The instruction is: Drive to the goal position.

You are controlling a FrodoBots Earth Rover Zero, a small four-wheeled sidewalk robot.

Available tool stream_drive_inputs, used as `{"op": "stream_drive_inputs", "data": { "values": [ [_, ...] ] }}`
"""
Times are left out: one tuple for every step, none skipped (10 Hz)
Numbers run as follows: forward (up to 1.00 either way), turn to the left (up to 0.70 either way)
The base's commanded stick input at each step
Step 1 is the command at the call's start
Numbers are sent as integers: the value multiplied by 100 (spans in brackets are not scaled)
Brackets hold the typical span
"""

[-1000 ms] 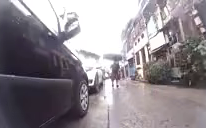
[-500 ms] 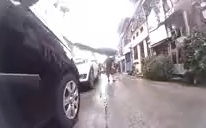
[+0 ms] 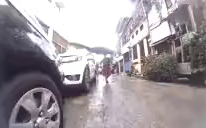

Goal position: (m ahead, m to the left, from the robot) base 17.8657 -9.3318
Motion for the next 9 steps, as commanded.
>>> {"op": "stream_drive_inputs", "data": {
  "values": [
    [99, 0],
    [99, 0],
    [99, 0],
    [99, 0],
    [99, 0],
    [99, 0],
    [99, 0],
    [99, 0],
    [99, 0]
  ]
}}
